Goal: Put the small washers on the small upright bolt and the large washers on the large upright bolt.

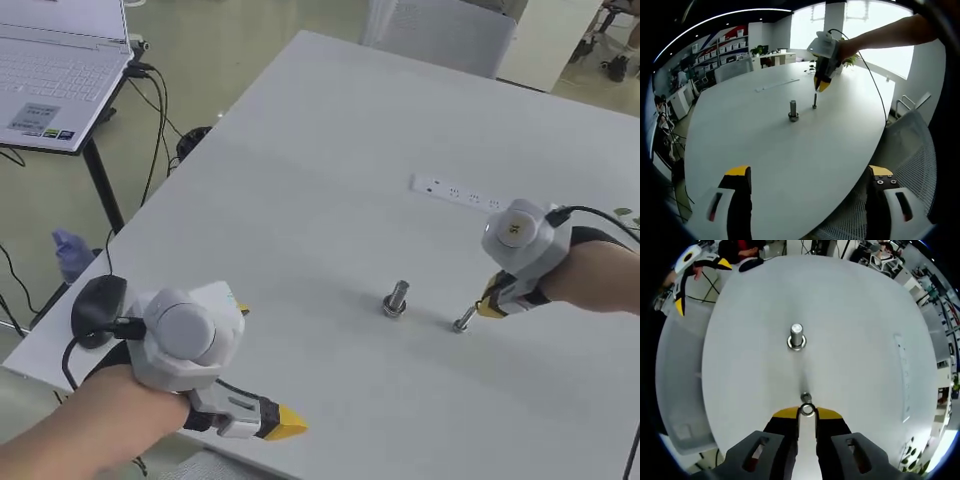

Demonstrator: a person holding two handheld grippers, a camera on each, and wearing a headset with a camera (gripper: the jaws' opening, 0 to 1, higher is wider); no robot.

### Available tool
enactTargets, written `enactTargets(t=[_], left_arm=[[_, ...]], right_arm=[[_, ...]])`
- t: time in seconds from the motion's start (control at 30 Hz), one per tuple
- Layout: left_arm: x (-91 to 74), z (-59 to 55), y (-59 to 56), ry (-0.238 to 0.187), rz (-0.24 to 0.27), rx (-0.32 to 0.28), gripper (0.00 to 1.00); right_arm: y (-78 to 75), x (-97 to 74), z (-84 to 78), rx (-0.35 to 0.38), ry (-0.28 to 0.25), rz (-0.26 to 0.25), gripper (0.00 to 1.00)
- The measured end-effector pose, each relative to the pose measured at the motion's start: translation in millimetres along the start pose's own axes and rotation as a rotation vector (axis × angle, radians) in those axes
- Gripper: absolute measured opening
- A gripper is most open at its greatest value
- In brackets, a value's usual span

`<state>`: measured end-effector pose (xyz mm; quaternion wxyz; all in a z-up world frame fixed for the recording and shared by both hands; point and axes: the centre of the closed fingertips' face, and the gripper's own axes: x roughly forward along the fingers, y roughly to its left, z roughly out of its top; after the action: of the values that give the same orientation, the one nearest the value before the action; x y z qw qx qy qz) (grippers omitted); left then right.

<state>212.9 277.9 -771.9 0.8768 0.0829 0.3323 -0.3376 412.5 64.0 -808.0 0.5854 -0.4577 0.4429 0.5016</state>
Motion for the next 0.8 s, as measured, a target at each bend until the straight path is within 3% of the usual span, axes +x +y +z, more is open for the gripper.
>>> enactTargets(t=[0.23,0.4,0.8], left_arm=[[2.4,0.6,-1.9,-0.005,-0.015,-0.010,0.98],[4.4,-1.9,-2.7,0.014,-0.028,-0.005,0.95],[6.8,-3.6,-6.6,0.031,-0.067,-0.006,0.88]], right_arm=[[5.0,1.8,0.3,-0.003,0.009,0.013,0.12],[7.5,-0.2,6.0,0.008,-0.007,0.016,0.12],[9.8,5.1,4.5,-0.002,0.013,0.029,0.12]])
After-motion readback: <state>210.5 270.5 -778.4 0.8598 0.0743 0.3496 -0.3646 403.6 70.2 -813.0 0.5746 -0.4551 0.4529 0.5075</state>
